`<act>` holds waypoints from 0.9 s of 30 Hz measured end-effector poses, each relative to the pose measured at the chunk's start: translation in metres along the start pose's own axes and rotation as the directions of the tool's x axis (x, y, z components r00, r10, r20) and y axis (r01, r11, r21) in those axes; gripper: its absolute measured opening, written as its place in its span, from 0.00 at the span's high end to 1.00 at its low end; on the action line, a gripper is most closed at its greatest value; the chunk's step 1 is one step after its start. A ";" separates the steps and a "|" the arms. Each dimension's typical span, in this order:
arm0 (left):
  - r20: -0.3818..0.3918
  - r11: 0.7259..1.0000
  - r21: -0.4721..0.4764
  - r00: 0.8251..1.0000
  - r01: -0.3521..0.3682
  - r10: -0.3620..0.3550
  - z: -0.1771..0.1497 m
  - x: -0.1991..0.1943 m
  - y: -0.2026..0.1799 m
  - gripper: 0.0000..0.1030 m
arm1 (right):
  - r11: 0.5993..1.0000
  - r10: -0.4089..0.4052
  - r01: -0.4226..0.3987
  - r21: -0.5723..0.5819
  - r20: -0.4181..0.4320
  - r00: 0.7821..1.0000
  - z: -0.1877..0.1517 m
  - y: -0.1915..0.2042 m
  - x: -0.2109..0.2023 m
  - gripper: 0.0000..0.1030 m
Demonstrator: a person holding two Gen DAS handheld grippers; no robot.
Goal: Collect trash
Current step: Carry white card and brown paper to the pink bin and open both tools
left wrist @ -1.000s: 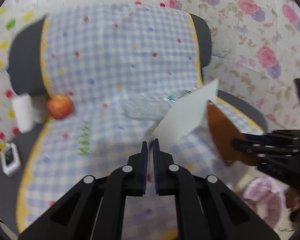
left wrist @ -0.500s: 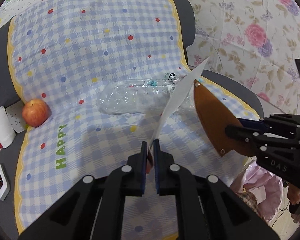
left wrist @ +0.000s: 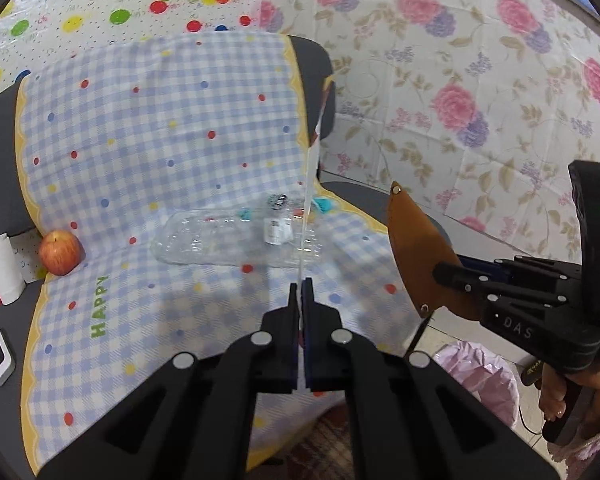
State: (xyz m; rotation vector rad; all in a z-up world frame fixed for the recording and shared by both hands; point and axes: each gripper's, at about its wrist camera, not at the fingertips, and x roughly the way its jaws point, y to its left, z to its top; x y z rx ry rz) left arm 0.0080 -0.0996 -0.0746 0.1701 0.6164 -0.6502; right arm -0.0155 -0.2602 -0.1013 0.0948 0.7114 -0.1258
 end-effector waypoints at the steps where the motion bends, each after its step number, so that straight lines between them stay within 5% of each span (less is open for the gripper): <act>1: 0.000 1.000 0.015 1.000 -0.003 0.003 -0.004 -0.002 -0.010 1.00 | 1.000 -0.011 0.011 0.008 0.002 1.000 -0.004 -0.004 -0.006 0.83; 10: -0.055 0.983 0.081 0.986 0.163 -0.158 -0.042 -0.002 -0.082 1.00 | 0.979 -0.186 0.186 0.087 -0.002 0.982 -0.064 -0.053 -0.083 0.83; 20: -0.184 0.920 0.174 0.929 0.352 -0.321 -0.086 0.013 -0.162 1.00 | 0.911 -0.360 0.372 0.176 -0.094 0.928 -0.138 -0.093 -0.141 0.83; 27: -0.287 0.895 0.161 0.887 0.417 -0.362 -0.102 0.034 -0.182 1.00 | 0.893 -0.359 0.394 0.217 -0.181 0.916 -0.171 -0.112 -0.133 0.83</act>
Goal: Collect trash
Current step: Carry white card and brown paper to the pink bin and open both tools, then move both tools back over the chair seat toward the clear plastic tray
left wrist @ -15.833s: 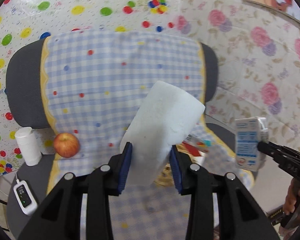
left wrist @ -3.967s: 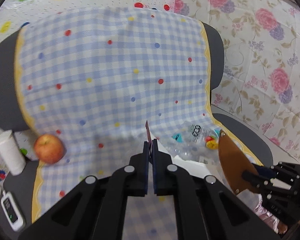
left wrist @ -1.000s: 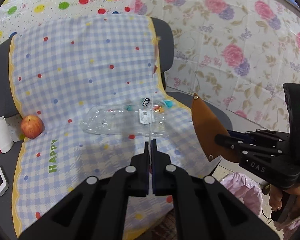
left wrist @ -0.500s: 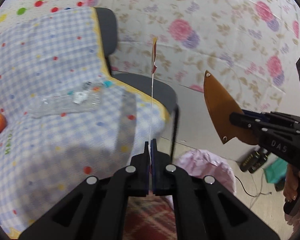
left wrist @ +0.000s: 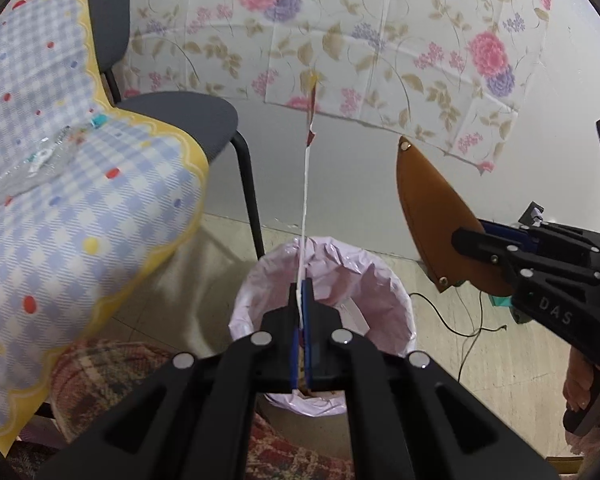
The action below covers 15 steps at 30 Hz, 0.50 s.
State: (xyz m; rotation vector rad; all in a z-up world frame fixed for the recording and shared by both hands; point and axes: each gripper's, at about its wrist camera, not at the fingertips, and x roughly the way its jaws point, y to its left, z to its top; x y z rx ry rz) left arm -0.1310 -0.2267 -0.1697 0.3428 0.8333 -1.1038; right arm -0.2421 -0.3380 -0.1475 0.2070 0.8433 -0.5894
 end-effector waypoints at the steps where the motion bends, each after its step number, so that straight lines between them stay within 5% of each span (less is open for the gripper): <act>1: -0.009 1.000 0.000 1.000 0.006 -0.006 0.001 0.004 0.001 1.00 | 1.000 0.004 -0.004 0.007 -0.012 1.000 -0.001 -0.002 0.005 0.83; 9: -0.069 1.000 0.008 0.997 0.028 -0.027 0.012 0.032 0.004 0.98 | 0.998 0.036 -0.033 0.059 -0.039 0.999 -0.003 -0.012 0.038 0.81; 13: -0.058 1.000 -0.007 0.998 0.023 -0.023 0.014 0.030 0.008 0.68 | 0.996 0.045 -0.041 0.075 -0.063 0.997 -0.003 -0.017 0.050 0.77; 15: -0.043 1.000 -0.012 0.999 0.015 -0.016 0.015 0.025 0.010 0.67 | 0.996 0.043 -0.037 0.085 -0.064 0.997 -0.003 -0.020 0.050 0.71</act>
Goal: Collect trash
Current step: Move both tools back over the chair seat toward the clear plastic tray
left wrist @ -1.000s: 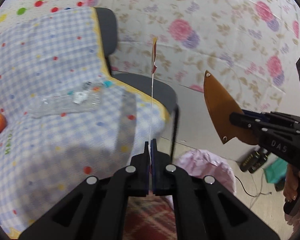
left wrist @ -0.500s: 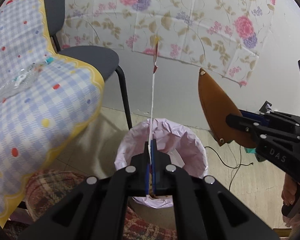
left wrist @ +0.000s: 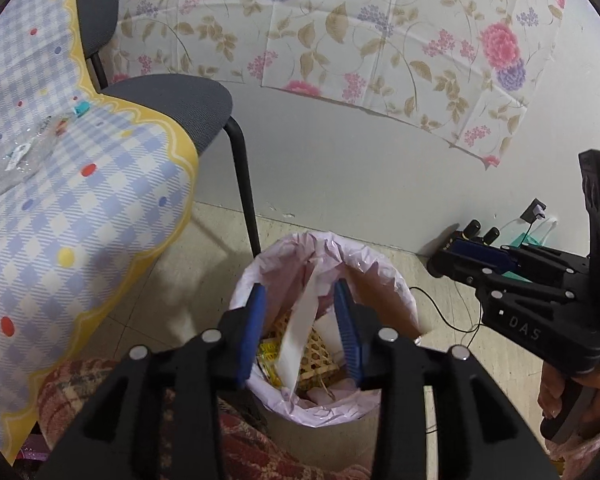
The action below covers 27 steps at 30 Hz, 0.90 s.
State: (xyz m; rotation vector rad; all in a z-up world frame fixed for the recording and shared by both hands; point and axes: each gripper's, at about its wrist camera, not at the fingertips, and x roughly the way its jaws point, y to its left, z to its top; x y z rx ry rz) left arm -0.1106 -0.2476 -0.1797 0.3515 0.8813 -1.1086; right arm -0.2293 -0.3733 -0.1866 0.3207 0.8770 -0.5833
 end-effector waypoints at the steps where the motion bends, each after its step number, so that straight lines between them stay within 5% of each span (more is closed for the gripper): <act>1: 0.006 1.000 -0.007 1.000 -0.008 0.008 0.001 -0.003 0.003 0.67 | 1.000 -0.001 0.001 0.002 0.002 1.000 0.000 -0.001 -0.001 0.71; 9: 0.085 0.989 -0.119 0.991 -0.091 0.101 0.007 -0.043 0.040 0.67 | 1.000 -0.004 0.002 0.018 0.090 0.996 0.016 -0.004 -0.029 0.70; 15: 0.110 0.955 -0.223 0.968 -0.197 0.225 0.011 -0.077 0.080 0.67 | 0.993 0.103 -0.095 -0.067 0.129 0.986 0.041 0.034 -0.039 0.70; 19: 0.107 0.901 -0.299 0.928 -0.313 0.358 0.011 -0.098 0.117 0.61 | 0.975 0.185 -0.166 -0.146 0.123 0.975 0.068 0.070 -0.028 0.70; 22: 0.082 0.824 -0.382 0.873 -0.419 0.481 0.009 -0.121 0.155 0.57 | 0.952 0.231 -0.200 -0.231 0.115 0.966 0.092 0.106 -0.014 0.70; 27: 0.029 0.731 -0.489 0.829 -0.476 0.559 0.004 -0.152 0.209 0.52 | 0.915 0.300 -0.254 -0.315 0.108 0.948 0.130 0.158 0.008 0.70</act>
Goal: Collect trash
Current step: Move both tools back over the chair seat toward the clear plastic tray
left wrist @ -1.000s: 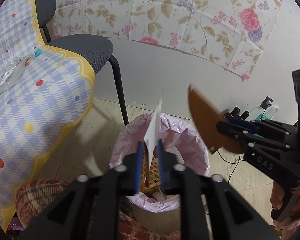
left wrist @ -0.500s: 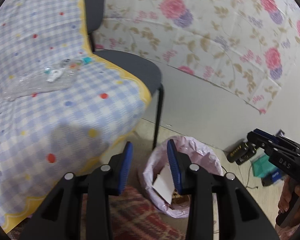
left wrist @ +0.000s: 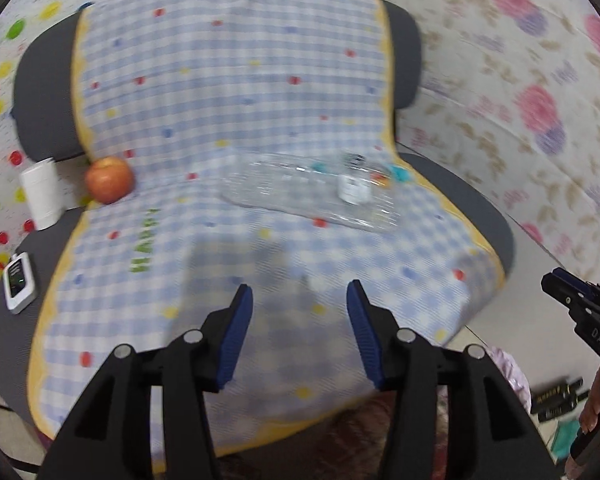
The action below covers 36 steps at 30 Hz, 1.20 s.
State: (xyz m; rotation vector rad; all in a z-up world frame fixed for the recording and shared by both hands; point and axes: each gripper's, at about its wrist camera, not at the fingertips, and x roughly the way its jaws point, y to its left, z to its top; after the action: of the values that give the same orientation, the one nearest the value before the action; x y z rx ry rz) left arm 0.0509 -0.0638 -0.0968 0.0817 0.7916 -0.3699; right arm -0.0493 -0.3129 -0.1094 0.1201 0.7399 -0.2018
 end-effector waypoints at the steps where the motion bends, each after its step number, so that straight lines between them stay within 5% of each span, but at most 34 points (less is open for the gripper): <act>1: 0.005 1.000 -0.009 1.000 -0.018 0.018 0.003 0.001 0.008 0.51 | 1.000 0.017 -0.017 -0.012 0.001 1.000 0.012 0.007 0.012 0.70; 6: 0.027 0.994 -0.019 0.994 -0.109 0.110 0.017 0.019 0.037 0.51 | 0.997 0.044 -0.046 -0.058 -0.025 0.999 0.050 0.029 0.073 0.77; 20: -0.019 0.990 0.036 0.990 -0.138 0.138 0.055 0.111 0.056 0.50 | 0.992 0.074 -0.085 -0.090 -0.117 0.990 0.127 0.056 0.209 0.76; 25: -0.037 0.990 0.019 0.990 -0.139 0.139 0.056 0.119 0.063 0.50 | 0.990 0.128 -0.137 -0.045 -0.169 0.977 0.144 0.049 0.247 0.68; 30: -0.040 0.991 0.012 0.990 -0.137 0.137 0.055 0.116 0.069 0.50 | 0.982 0.182 -0.189 -0.017 -0.198 0.963 0.137 0.049 0.240 0.82; 36: -0.040 0.988 -0.011 0.987 -0.153 0.153 0.049 0.103 0.073 0.50 | 0.972 0.213 -0.229 -0.045 -0.230 0.949 0.100 0.073 0.195 0.82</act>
State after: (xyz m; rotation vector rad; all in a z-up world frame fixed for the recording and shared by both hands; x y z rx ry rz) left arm 0.1762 -0.0358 -0.1397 0.1363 0.8212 -0.2180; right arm 0.1728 -0.2869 -0.1656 0.1587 0.9509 0.0543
